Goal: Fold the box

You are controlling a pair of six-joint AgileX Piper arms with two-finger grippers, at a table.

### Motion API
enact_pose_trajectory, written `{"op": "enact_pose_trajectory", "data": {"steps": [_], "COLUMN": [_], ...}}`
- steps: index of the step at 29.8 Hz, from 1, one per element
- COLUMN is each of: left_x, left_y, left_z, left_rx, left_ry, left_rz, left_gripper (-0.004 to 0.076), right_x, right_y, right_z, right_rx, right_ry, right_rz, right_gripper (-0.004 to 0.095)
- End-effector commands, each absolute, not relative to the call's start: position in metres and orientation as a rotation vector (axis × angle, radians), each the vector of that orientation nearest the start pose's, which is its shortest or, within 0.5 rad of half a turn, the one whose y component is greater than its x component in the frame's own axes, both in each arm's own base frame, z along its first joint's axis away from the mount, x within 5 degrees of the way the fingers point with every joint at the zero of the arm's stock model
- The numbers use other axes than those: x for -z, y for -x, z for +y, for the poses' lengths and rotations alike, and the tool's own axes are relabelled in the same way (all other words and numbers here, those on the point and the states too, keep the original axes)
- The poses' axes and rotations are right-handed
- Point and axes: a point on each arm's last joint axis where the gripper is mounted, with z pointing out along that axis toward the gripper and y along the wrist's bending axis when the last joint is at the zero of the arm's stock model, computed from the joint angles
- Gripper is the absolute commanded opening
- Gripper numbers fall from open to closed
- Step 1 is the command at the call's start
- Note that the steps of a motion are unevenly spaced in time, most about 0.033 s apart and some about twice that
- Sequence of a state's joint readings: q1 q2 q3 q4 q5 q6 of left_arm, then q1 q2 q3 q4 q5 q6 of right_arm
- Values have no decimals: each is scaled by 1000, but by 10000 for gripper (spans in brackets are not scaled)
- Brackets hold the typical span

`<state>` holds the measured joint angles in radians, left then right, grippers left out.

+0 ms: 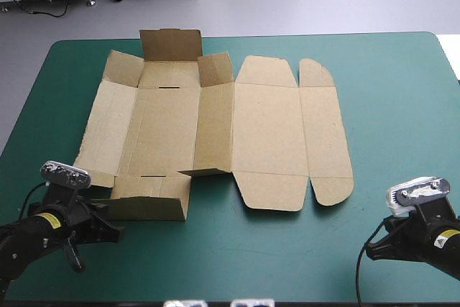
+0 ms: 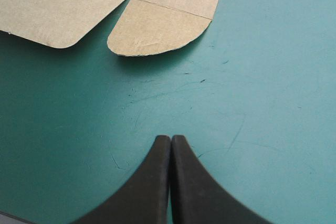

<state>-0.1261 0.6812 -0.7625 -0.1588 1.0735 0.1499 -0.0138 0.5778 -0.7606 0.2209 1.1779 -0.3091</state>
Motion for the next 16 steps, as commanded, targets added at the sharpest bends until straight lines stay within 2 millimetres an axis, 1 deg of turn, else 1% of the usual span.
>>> {"op": "enact_pose_trajectory", "data": {"steps": [1,16], "left_x": [-334,-335], "left_y": [-106,-106], "left_z": [-27,-30], "left_rx": [219,257], "left_ry": [-283,-273], "left_rz": [2383,2371], "left_gripper": [-6,-6], "right_x": [-337,-337], "right_y": [-80,-81], "right_z": [18,18], "right_rx": [-150,-146], "right_ry": [341,348], "right_rz": [2360,2357], "right_gripper": [-25,-25]}}
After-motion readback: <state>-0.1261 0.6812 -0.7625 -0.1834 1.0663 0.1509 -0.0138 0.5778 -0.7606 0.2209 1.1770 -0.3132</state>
